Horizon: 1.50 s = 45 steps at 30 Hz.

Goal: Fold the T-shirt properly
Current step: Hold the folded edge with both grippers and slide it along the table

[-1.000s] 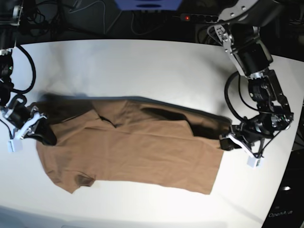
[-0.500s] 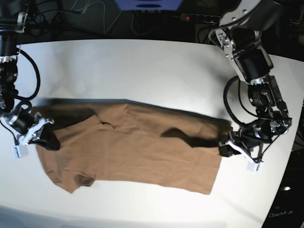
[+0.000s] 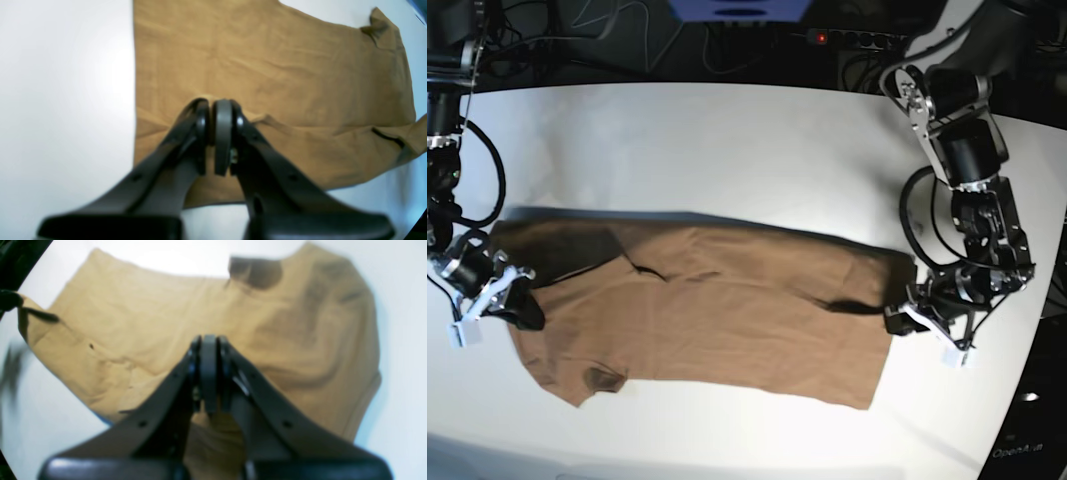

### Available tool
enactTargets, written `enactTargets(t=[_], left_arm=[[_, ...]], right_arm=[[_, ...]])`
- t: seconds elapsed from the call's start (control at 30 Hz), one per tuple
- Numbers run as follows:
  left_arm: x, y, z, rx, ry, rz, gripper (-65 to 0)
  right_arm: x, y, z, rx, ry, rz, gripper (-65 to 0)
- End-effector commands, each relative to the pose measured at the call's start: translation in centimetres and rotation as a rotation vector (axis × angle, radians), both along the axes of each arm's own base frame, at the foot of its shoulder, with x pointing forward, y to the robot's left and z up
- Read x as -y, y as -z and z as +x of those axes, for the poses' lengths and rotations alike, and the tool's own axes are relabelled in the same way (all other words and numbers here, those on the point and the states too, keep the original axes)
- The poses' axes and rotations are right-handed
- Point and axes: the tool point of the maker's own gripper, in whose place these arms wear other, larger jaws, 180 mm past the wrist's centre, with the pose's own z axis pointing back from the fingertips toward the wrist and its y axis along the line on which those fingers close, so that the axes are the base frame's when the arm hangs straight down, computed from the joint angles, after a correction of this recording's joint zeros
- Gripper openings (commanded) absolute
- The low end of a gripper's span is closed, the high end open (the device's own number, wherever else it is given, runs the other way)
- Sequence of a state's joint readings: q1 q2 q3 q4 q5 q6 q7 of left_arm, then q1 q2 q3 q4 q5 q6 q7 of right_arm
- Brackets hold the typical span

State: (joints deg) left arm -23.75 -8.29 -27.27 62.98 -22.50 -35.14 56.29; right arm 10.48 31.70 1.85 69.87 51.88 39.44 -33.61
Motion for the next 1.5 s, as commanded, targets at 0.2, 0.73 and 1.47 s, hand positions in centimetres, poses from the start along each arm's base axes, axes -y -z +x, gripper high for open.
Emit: enactTargets(t=[0.2,0.73,1.47], left_arm=[[-0.4,-2.7,2.0,0.087,-0.015,-0.014,-62.3],[-2.1,-3.1,2.0,0.106,-0.041,0.005,-62.3],[-1.8,-1.7,1.0,0.074,-0.036,0.005,-62.3]], right_arm=[[0.9,-1.9,0.9,0.061,0.007,-0.029,-64.3],[2.6,-1.3,2.4,0.029,0.061,0.003,-64.3],[1.6,1.5,0.7,-0.032,0.060,0.030,-64.3]])
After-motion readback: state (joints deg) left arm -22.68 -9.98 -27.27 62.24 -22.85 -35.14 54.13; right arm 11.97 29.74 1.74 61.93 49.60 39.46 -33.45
